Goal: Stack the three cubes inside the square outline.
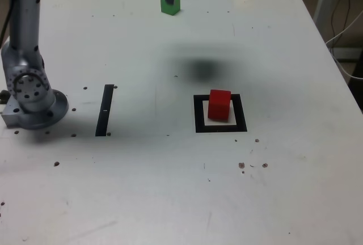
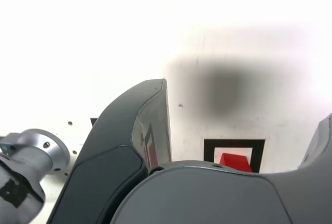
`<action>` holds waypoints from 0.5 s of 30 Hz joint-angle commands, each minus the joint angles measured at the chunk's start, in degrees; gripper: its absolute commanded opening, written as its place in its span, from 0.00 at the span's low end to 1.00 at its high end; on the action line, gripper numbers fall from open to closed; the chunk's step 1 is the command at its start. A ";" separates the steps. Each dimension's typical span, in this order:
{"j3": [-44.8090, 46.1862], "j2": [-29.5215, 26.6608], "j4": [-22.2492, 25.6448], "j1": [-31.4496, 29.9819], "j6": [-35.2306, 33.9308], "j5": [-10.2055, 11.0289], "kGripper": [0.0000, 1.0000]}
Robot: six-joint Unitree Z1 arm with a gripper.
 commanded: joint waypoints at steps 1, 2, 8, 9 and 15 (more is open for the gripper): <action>-1.65 1.32 0.51 1.81 1.40 -0.13 1.00; -2.42 1.80 0.74 2.57 2.07 -0.17 1.00; -9.11 5.98 2.68 6.38 6.63 -0.22 1.00; -10.54 6.82 3.15 6.79 7.28 -0.19 1.00; -20.36 12.12 6.19 8.65 10.91 -0.07 1.00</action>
